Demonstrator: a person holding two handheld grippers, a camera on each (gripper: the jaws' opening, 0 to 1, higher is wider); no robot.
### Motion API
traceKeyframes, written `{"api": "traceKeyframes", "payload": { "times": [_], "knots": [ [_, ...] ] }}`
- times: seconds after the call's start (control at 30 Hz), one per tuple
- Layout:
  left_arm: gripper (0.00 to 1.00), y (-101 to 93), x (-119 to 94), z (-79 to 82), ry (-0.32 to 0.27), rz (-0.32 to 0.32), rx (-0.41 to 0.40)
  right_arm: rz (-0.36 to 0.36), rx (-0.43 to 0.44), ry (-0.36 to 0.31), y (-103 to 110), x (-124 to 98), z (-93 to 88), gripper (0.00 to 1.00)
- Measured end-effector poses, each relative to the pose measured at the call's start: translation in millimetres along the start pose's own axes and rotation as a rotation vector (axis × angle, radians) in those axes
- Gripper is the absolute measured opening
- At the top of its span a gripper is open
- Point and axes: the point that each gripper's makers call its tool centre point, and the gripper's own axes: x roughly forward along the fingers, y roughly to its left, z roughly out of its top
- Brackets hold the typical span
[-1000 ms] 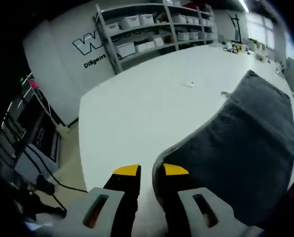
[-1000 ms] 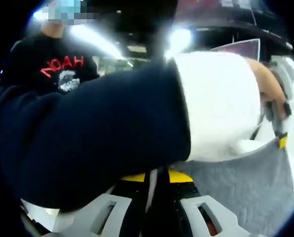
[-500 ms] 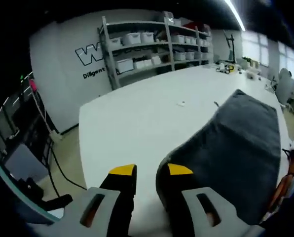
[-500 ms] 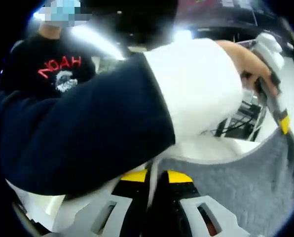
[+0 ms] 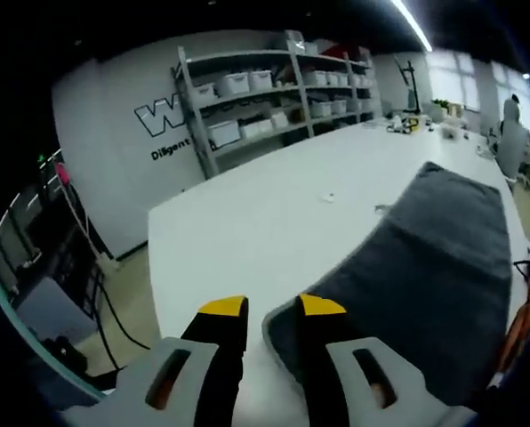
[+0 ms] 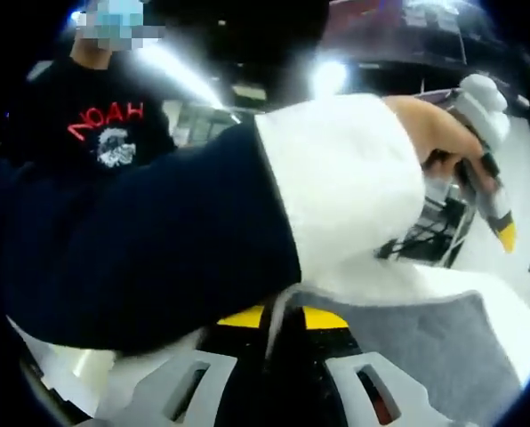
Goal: Open the folded towel by lifting each exposed corner and separating the folded layers until the towel lies flat within the target outline without major curled edges
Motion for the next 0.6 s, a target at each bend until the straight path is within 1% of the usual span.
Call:
{"api": "traceKeyframes", "payload": {
  "times": [0.07, 0.13, 0.17, 0.2, 0.23, 0.33, 0.37, 0.4, 0.47, 0.53, 0.6],
  "knots": [
    [0.21, -3.5, -2.9, 0.8, 0.014, -0.014, -0.001, -0.014, 0.007, -0.042, -7.1, -3.2, 8.7, 0.07],
    [0.21, -3.1, -7.1, -1.8, 0.044, -0.003, 0.011, -0.009, 0.057, -0.087, -14.2, -8.9, 16.0, 0.06],
    [0.21, -3.8, -9.1, -3.5, 0.057, -0.002, 0.013, 0.004, 0.083, -0.09, -16.3, -11.4, 15.8, 0.06],
    [0.21, -3.2, -10.7, -5.3, 0.069, -0.005, 0.007, -0.004, 0.098, -0.085, -21.6, -14.0, 14.3, 0.06],
    [0.21, -3.1, -12.2, -7.0, 0.077, -0.012, 0.006, -0.024, 0.106, -0.095, -27.1, -16.1, 15.1, 0.06],
    [0.21, -2.8, -16.9, -13.8, 0.095, -0.029, -0.008, -0.046, 0.107, -0.098, -34.1, -19.1, 15.2, 0.05],
    [0.21, -2.1, -19.1, -16.3, 0.105, -0.023, -0.012, -0.042, 0.119, -0.108, -33.3, -19.9, 17.0, 0.05],
    [0.21, 0.8, -20.4, -17.9, 0.116, -0.017, -0.01, 0.015, 0.139, -0.139, -21.7, -19.6, 23.5, 0.06],
    [0.21, 1.9, -23.8, -18.8, 0.127, -0.012, -0.005, 0.079, 0.14, -0.158, -8.0, -20.7, 29.4, 0.07],
    [0.2, 0.9, -26.3, -16.2, 0.126, -0.01, -0.015, 0.077, 0.125, -0.168, -5.9, -22.5, 33.6, 0.07],
    [0.2, -2.4, -24.4, -11.4, 0.115, -0.022, -0.033, 0.087, 0.099, -0.197, -3.8, -25.2, 41.3, 0.06]
  ]
}}
